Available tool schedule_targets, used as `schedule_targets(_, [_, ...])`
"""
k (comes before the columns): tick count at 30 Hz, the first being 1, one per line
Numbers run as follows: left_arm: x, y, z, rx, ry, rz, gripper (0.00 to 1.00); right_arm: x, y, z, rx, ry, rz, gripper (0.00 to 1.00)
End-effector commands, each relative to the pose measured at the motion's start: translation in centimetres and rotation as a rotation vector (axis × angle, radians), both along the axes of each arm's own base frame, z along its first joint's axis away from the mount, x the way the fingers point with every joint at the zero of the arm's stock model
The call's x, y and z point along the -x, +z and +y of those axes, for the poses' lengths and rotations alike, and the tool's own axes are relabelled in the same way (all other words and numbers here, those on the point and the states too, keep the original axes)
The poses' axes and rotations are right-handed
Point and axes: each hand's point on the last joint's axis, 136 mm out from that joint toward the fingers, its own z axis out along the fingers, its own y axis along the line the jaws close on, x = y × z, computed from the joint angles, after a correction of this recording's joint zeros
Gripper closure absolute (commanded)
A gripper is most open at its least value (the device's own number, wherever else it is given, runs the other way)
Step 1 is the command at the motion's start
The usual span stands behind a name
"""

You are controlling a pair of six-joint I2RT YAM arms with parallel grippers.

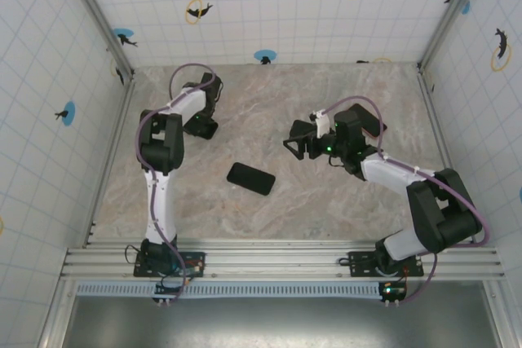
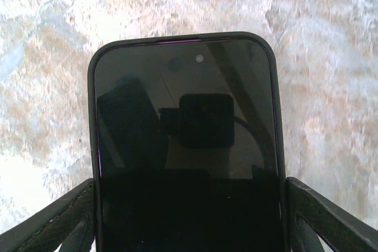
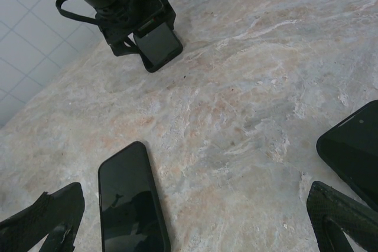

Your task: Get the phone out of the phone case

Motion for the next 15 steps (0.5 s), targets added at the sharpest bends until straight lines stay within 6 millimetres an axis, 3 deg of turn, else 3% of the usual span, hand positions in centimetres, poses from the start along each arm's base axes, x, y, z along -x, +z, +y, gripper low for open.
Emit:
schedule_targets(1, [0.4,0.7,-1.8,0.100,-0.069,-0.006,0.41,0.2,0.9,0.1,-0.049,0.003,-0.019,0.01])
schedule_targets(7, [0.2,4.3,-2.0,0.114,-0.139,-0.122,0.44,0.4,1.7,0.3,-0.118,-0.008,-0.011,0.01])
schedule_targets(15, [0.8,7.4,-3.7,0.154,-0.239,-0.190,0.45,0.8,1.9,1.3,-0.205,-0.011,0.031,0.01])
